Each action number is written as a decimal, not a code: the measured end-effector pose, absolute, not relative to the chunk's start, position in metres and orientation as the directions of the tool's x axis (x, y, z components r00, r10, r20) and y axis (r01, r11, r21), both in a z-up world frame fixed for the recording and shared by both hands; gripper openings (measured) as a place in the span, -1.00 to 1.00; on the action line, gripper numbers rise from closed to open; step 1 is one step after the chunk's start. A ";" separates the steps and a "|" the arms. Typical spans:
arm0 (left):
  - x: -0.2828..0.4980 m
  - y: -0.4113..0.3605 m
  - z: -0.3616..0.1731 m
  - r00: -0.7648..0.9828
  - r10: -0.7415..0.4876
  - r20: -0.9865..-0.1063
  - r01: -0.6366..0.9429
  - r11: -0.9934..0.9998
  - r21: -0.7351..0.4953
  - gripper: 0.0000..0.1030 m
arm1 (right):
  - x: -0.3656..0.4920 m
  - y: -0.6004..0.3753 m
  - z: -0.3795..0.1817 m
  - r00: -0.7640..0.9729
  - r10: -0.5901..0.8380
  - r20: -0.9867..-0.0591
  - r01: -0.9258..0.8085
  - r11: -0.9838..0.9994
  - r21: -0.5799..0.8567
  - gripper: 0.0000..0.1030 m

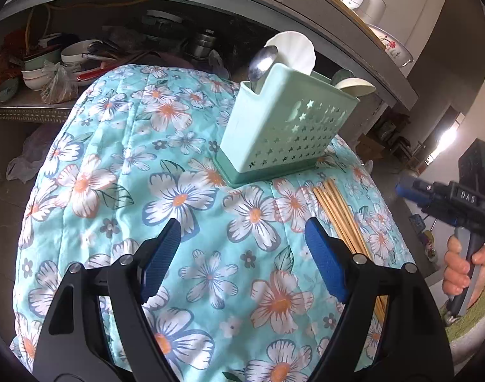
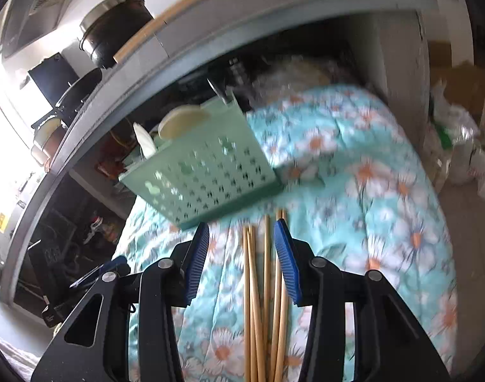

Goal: Organize utensils
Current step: 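Move both tools down to the wooden chopsticks on the quilt, then close the left tool on one chopstick while the right tool closes on another, then raise the chopstick with the left tool while the right tool raises its chopstick over the holder, then open the left tool to drop its chopstick into the holder while the right tool releases its chopstick there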

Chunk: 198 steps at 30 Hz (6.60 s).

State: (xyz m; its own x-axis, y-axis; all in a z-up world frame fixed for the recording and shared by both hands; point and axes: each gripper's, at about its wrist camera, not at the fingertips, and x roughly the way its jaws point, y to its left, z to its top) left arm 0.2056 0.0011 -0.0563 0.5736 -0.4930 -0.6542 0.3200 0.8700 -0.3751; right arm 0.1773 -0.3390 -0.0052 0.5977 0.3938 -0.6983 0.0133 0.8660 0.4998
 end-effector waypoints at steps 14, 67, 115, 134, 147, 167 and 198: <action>0.193 -0.032 -0.062 0.438 -0.622 -0.649 0.415 0.780 -0.468 0.12 | 0.170 -0.348 -0.085 0.448 0.476 -0.757 0.124 0.805 0.580 -0.74; 0.212 -0.071 -0.109 0.223 -0.611 -0.759 0.253 0.789 -0.560 -0.91 | 0.130 -0.388 -0.088 0.455 0.512 -0.728 0.135 0.769 0.625 -0.86; 0.258 -0.072 -0.009 0.440 -0.497 -0.748 0.370 0.859 -0.354 -0.89 | 0.189 -0.382 0.019 0.647 0.278 -0.710 -0.013 0.935 0.355 -0.88; 0.238 -0.041 0.184 0.724 -0.595 -0.349 0.494 0.800 -0.339 -0.89 | 0.155 -0.408 0.098 0.813 0.276 -0.513 -0.045 0.908 0.416 -0.88; 0.279 -0.053 0.225 0.882 -0.441 -0.168 0.397 0.886 -0.239 -0.89 | 0.152 -0.411 0.096 0.810 0.304 -0.502 -0.062 0.895 0.441 -0.88; 0.335 -0.068 0.127 0.822 -0.431 -0.372 0.354 0.899 -0.258 -0.51 | 0.159 -0.416 0.087 0.797 0.317 -0.514 -0.047 0.881 0.470 -0.88; 0.212 0.033 0.010 0.717 -0.490 -0.495 0.283 0.854 -0.436 0.11 | 0.253 -0.313 0.241 0.919 0.310 -0.243 -0.232 0.925 0.300 -0.88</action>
State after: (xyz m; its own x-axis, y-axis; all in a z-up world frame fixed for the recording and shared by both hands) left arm 0.2117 0.0328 0.0104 0.7172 -0.4901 -0.4954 0.2825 0.8543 -0.4362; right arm 0.2528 -0.3133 0.2412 0.9192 0.3096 -0.2434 -0.2323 0.9253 0.2996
